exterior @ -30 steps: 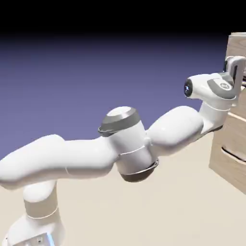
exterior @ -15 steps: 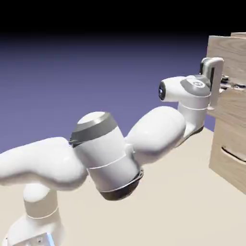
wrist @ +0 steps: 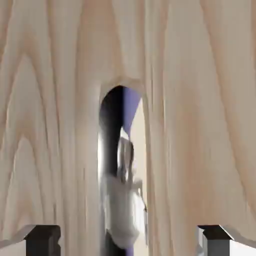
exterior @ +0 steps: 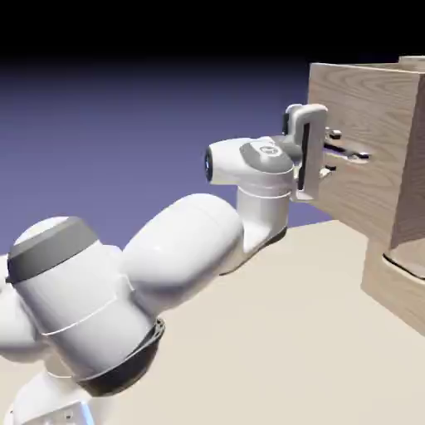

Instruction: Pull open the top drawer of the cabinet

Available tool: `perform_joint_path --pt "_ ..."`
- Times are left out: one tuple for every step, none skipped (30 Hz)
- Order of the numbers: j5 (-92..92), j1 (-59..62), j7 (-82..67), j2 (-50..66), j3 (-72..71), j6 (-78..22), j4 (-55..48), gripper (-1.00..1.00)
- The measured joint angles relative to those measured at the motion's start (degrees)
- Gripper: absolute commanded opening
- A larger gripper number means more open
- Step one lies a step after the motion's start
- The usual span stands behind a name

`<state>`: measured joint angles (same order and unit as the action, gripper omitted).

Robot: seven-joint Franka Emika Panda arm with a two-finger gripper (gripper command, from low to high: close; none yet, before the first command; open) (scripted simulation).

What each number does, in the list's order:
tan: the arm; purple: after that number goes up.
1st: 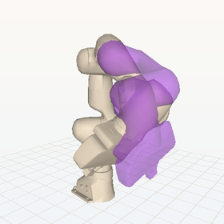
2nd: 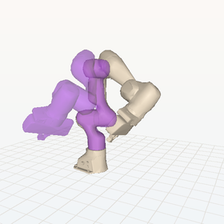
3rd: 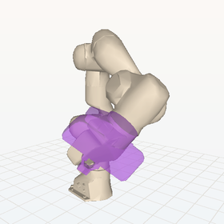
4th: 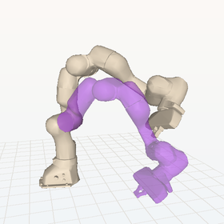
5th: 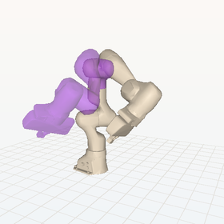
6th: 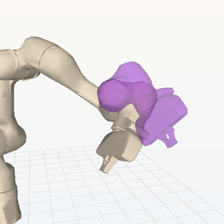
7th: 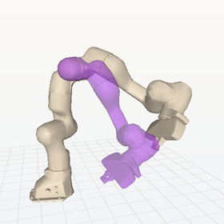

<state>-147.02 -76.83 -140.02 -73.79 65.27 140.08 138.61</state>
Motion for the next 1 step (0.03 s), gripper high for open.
perform_joint_path --pt "0.0 0.0 0.0 0.0 0.0 0.0 0.0 1.0"
